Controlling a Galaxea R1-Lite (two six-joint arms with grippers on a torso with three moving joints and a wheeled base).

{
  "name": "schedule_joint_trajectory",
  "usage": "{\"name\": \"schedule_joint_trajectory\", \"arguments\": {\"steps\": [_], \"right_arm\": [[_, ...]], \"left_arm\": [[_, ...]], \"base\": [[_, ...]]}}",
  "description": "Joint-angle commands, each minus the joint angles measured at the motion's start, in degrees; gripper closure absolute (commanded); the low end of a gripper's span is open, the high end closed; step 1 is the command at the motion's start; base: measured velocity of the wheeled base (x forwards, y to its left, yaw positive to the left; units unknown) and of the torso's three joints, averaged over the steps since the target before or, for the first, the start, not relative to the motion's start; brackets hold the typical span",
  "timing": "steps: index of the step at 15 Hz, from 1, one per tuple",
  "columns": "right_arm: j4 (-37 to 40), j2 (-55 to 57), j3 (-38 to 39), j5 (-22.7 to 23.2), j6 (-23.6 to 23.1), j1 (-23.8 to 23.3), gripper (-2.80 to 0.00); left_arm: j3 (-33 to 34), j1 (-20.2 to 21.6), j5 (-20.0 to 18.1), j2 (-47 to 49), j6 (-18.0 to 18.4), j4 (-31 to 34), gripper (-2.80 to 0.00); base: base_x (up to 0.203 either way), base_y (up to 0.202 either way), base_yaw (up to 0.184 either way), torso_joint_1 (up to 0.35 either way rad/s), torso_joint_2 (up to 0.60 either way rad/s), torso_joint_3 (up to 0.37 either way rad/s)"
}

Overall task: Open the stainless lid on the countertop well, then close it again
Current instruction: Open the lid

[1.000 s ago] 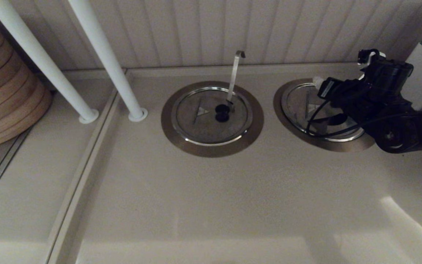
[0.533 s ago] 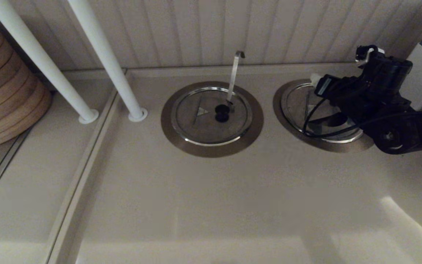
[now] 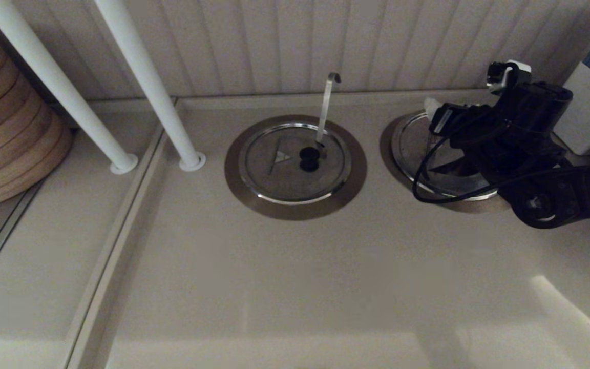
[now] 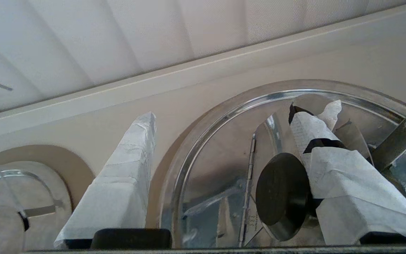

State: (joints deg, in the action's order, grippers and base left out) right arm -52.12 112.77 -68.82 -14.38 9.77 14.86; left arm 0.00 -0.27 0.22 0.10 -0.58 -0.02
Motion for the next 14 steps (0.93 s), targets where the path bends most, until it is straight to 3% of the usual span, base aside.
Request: {"name": "schedule_joint_trajectory", "arguments": {"steps": [1, 14], "right_arm": [[0.35, 1.22, 0.27, 0.06, 0.16, 0.44, -2.80], [0.18, 6.59, -3.42, 0.32, -0.28, -1.23, -2.80]], "left_arm": [[0.00, 0.00, 0.04, -0.01, -0.03, -0.06, 0.00], [0.00, 0.00, 0.04, -0.01, -0.03, 0.02, 0.00]], "base": [[0.000, 0.000, 0.000, 0.000, 0.00, 0.000], [0.000, 0.000, 0.000, 0.000, 0.00, 0.000]]}}
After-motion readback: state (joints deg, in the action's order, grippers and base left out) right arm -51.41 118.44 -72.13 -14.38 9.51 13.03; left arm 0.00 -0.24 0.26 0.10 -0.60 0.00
